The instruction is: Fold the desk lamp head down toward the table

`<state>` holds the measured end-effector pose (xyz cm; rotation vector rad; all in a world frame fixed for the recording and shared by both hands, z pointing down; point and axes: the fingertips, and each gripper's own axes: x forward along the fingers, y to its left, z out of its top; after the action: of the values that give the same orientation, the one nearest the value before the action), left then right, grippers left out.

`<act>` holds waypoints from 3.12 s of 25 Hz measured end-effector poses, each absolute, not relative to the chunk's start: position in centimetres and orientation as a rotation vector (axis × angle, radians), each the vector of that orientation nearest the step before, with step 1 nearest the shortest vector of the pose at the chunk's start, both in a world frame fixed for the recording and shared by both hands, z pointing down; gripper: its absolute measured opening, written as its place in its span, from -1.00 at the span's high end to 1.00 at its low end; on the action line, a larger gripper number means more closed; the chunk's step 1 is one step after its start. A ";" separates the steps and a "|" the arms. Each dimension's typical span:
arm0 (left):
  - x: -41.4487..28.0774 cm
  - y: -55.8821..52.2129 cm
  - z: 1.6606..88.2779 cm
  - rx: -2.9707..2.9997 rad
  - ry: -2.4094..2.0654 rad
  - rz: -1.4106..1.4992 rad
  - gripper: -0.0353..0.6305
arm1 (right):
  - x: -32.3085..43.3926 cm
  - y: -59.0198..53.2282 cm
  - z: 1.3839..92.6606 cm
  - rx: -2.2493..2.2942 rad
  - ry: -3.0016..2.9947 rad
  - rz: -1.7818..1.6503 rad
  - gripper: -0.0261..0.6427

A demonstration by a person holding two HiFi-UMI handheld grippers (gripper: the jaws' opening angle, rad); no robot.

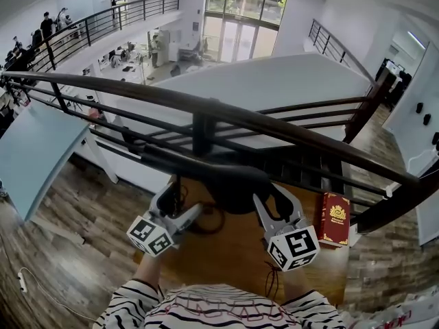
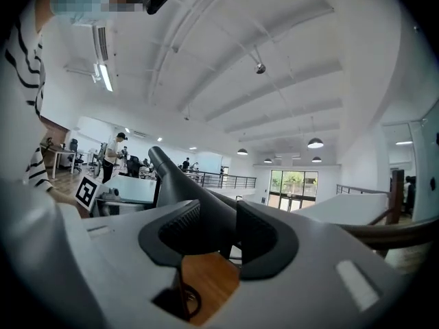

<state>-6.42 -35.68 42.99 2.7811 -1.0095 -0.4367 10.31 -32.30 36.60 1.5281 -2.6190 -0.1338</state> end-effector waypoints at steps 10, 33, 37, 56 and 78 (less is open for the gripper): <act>-6.6 -35.8 43.2 2.770 -1.011 -0.428 -0.38 | 8.6 -32.6 42.6 1.473 -2.625 0.085 0.48; -6.4 -35.0 43.5 2.766 -1.028 -0.397 -0.40 | 5.5 -33.3 47.0 1.371 -2.673 0.246 0.50; -6.6 -34.9 43.3 2.769 -1.031 -0.388 -0.41 | 4.8 -33.3 47.1 1.352 -2.681 0.258 0.50; -6.3 -34.1 43.9 2.774 -1.042 -0.371 -0.42 | 5.5 -32.9 47.7 1.356 -2.666 0.278 0.51; -11.6 -30.4 45.4 2.806 -0.986 -0.278 -0.26 | 3.2 -27.5 48.2 1.615 -2.578 0.318 0.58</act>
<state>-11.60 -30.39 45.38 2.8056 -0.9861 -0.2781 3.21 -27.51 48.21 1.6149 -2.5778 0.3183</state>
